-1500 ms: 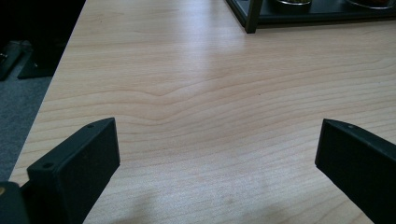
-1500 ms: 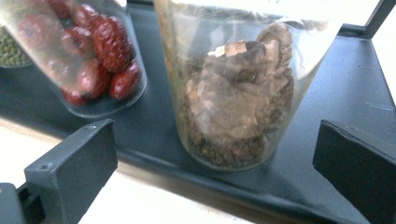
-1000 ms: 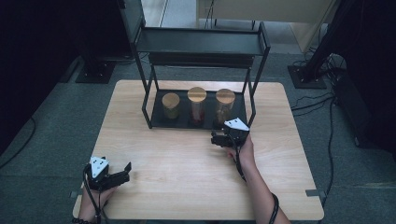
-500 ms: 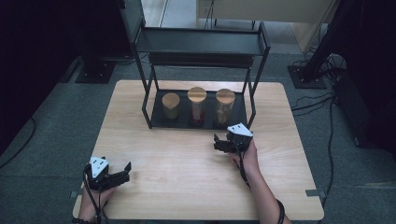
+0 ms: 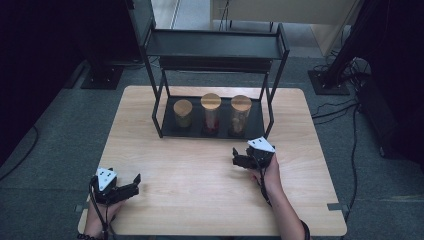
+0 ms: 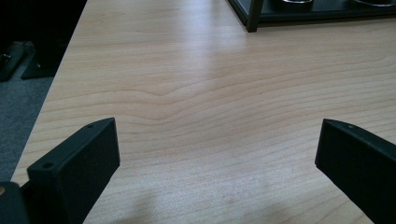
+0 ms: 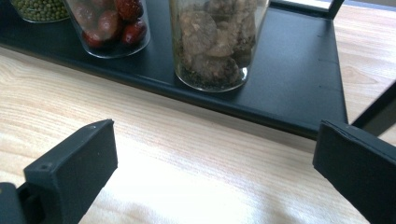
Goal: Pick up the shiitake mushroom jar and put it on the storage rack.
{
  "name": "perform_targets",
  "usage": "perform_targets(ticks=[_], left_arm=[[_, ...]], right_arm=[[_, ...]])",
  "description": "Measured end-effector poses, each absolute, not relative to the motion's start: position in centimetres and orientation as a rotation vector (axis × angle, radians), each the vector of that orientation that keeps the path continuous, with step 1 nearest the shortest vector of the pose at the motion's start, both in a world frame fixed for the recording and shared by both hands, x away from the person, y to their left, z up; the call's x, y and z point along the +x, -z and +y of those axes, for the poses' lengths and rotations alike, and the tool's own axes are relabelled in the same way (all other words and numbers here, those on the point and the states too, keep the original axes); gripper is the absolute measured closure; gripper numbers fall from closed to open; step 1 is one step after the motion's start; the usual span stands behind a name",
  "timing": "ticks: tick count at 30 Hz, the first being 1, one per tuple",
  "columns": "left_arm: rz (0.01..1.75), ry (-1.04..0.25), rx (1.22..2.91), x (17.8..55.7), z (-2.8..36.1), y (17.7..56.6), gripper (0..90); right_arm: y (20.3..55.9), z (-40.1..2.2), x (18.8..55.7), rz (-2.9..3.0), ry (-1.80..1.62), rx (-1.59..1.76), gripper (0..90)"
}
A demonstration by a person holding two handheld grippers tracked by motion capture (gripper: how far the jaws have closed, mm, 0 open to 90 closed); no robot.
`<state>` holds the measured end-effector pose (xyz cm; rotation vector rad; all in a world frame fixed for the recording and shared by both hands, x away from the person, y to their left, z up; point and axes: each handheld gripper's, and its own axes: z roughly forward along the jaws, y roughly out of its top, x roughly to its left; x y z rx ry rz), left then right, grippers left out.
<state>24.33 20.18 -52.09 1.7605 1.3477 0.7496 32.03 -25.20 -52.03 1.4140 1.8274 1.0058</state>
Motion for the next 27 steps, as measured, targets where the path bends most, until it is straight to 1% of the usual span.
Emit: perform_targets(ticks=[27], left_arm=[[1.347, -0.753, 1.770, 24.4, 20.1, 52.1, 0.0]], right_arm=[[52.0, -27.0, 29.4, 1.810, -0.983, 1.412, 0.7]])
